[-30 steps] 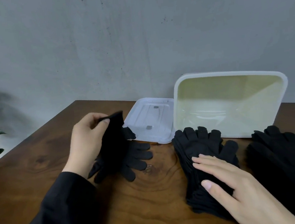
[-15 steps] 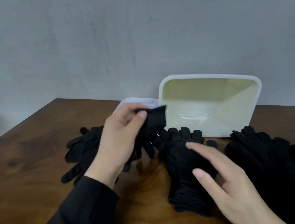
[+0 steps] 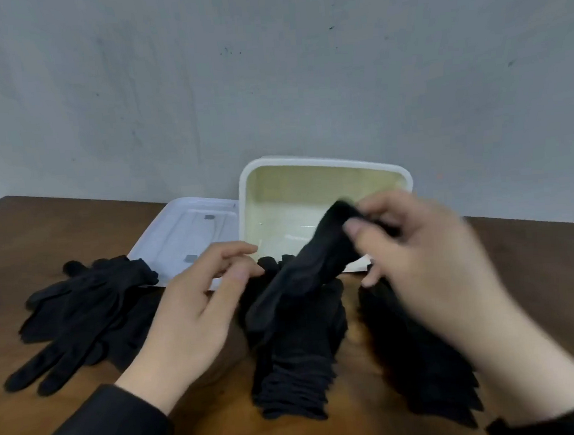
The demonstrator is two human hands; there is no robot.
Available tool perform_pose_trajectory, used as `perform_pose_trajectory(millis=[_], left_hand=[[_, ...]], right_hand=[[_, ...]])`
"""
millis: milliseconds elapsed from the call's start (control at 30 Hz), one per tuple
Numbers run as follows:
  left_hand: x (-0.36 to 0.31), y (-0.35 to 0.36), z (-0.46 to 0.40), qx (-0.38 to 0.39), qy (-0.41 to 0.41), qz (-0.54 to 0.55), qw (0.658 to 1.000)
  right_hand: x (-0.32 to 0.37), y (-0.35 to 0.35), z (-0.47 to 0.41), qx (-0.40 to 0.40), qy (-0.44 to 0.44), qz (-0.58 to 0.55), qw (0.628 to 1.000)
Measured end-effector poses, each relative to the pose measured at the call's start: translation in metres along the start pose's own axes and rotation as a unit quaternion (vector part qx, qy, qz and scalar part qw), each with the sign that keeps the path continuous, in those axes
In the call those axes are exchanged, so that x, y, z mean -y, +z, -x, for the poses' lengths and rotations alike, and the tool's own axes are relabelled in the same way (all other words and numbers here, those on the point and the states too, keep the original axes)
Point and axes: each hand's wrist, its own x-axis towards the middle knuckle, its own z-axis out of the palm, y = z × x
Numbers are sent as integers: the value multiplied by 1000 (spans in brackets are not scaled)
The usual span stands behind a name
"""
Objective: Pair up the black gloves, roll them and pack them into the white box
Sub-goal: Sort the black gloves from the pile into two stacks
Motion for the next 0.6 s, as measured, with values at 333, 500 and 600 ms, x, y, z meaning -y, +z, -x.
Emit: perform_pose_trajectory(millis=[333, 500, 600], left_hand=[[34, 25, 6, 272, 12, -203, 941], [37, 23, 5, 258, 19, -189, 947], [39, 23, 4, 259, 14, -183, 948]], right_hand=[[-26, -108, -54, -20, 117, 17, 993], [-50, -103, -19, -126, 53, 98, 986], [-85, -82, 31, -57, 51, 189, 979]])
